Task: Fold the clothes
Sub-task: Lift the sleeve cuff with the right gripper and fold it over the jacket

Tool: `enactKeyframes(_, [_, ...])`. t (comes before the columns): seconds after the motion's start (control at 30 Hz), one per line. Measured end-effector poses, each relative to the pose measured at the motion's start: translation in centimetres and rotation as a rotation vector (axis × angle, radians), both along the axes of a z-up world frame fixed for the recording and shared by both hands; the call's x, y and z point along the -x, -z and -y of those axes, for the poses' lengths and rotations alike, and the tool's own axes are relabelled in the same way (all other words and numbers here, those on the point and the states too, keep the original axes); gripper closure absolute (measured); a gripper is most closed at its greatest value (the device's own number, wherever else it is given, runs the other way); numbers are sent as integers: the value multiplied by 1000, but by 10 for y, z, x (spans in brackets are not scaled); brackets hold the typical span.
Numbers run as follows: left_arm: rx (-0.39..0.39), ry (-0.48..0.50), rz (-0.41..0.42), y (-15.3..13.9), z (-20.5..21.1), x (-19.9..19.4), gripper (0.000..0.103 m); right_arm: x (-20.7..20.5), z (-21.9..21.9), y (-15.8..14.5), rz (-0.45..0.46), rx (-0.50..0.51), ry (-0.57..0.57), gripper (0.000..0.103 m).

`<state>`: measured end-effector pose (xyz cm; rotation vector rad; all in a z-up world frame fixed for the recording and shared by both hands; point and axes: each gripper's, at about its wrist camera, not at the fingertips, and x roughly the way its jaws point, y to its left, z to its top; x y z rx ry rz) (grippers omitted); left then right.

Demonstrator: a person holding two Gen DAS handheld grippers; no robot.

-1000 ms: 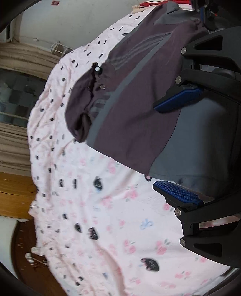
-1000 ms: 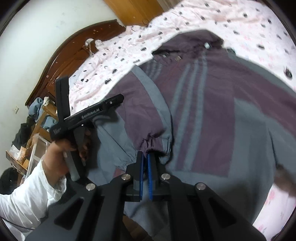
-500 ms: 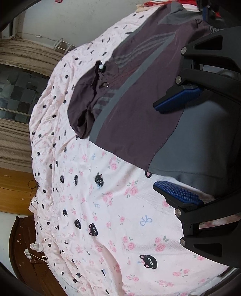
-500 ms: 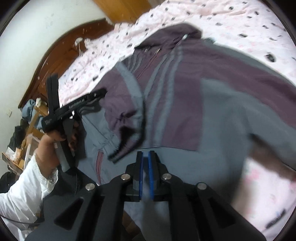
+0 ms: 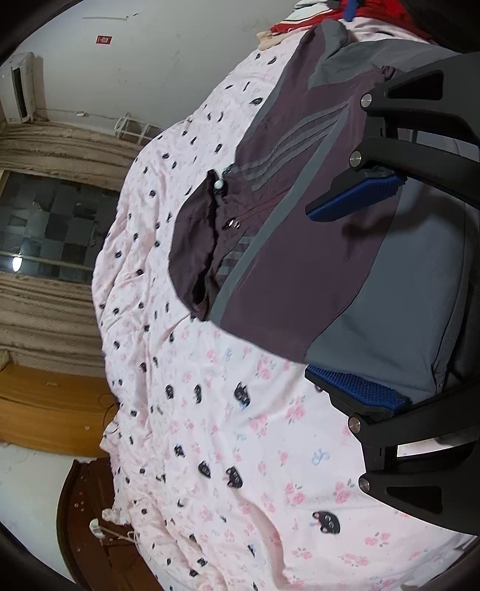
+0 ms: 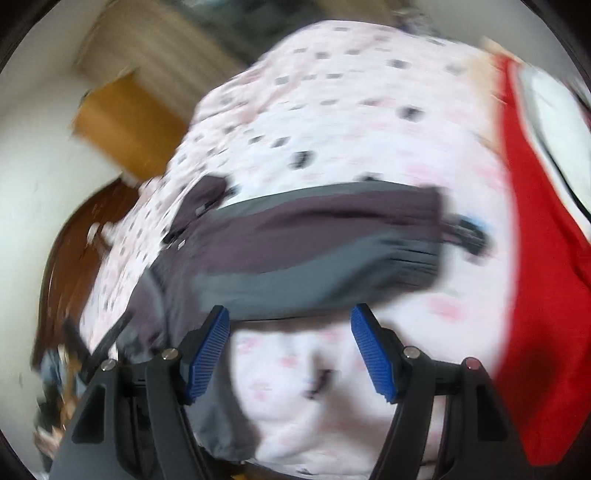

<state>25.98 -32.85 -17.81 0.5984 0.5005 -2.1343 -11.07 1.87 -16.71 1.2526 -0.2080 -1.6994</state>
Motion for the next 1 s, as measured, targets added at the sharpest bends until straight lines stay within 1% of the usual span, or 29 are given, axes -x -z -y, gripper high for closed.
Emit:
enactKeyframes(0.13, [8,-44,16,1,3,-2,29,27,-23,22,119,22,92,32])
enactKeyframes(0.3, [39,-55,17,-1,-1,-2,29,46,-24,30,187,89,133,32])
enactKeyframes(0.47, [73,-30,19,-4,-9,0,29,65,-24,40,264,162,183,32])
enactKeyframes(0.57, [87,-10,24,-5,-13,3,29,71,-22,44,289,183,201,34])
enactKeyframes(0.6, [90,-5,26,-5,-14,4,29,72,-21,44,292,187,205,39])
enactKeyframes(0.63, [94,1,30,-5,-15,6,29,72,-20,44,291,186,205,51])
enactKeyframes(0.67, [96,8,34,-5,-16,8,29,73,-19,44,289,179,203,64])
enactKeyframes(0.8, [97,35,55,-3,-19,15,29,76,-21,44,303,188,199,72])
enactKeyframes(0.83, [97,41,61,-3,-20,16,29,76,-21,41,294,191,196,74])
enactKeyframes(0.93, [93,46,63,-2,-21,19,29,73,-20,22,231,199,177,76])
enactKeyframes(1.0, [93,45,59,-3,-21,19,29,71,-15,3,176,207,157,77])
